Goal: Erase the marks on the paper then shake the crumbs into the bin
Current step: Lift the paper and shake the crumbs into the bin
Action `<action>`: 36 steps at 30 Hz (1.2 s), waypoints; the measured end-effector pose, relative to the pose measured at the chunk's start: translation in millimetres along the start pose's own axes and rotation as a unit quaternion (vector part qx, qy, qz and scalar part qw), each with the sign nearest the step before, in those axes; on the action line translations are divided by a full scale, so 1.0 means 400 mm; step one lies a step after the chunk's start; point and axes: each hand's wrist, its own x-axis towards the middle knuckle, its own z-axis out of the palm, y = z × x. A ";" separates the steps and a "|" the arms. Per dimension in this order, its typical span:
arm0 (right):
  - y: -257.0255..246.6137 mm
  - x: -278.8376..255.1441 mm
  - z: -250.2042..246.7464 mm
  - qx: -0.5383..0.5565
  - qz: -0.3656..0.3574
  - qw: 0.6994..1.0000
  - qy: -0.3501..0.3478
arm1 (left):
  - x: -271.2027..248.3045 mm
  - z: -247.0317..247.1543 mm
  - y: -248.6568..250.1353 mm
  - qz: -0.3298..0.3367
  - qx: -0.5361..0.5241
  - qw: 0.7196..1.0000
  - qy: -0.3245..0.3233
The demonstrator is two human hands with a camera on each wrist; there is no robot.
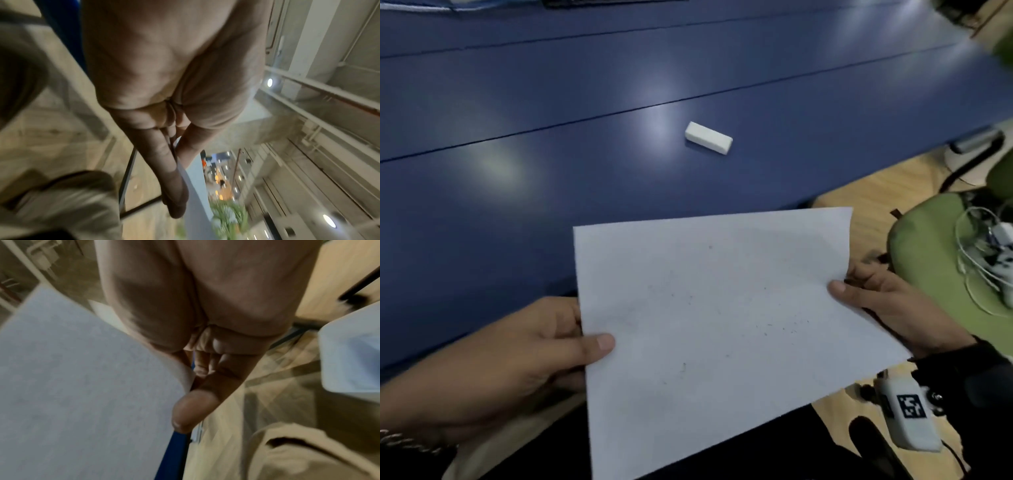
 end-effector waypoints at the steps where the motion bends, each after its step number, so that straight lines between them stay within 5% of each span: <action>1: 0.030 -0.010 -0.029 0.016 0.012 1.000 0.011 | 0.025 0.015 -0.004 -0.009 0.009 1.000 -0.026; 9: 0.217 -0.017 -0.181 0.051 0.093 0.993 0.047 | 0.218 0.088 -0.055 -0.097 0.074 0.991 -0.055; 17: 0.323 0.167 -0.208 0.025 0.084 0.995 0.054 | 0.383 0.066 -0.079 -0.092 0.116 0.985 0.088; 28: 0.365 0.467 -0.272 -0.060 0.014 0.975 0.215 | 0.634 0.123 -0.052 -0.063 0.134 0.973 0.176; 32: 0.383 0.508 -0.284 -0.201 0.014 0.944 0.260 | 0.706 0.142 -0.059 -0.051 0.142 0.968 0.198; 34: 0.376 0.497 -0.260 -0.290 -0.011 0.921 0.261 | 0.744 0.148 -0.064 -0.053 0.135 0.970 0.198; 36: 0.368 0.463 -0.197 -0.302 -0.084 0.930 0.192 | 0.778 0.158 -0.065 -0.061 0.111 0.970 0.206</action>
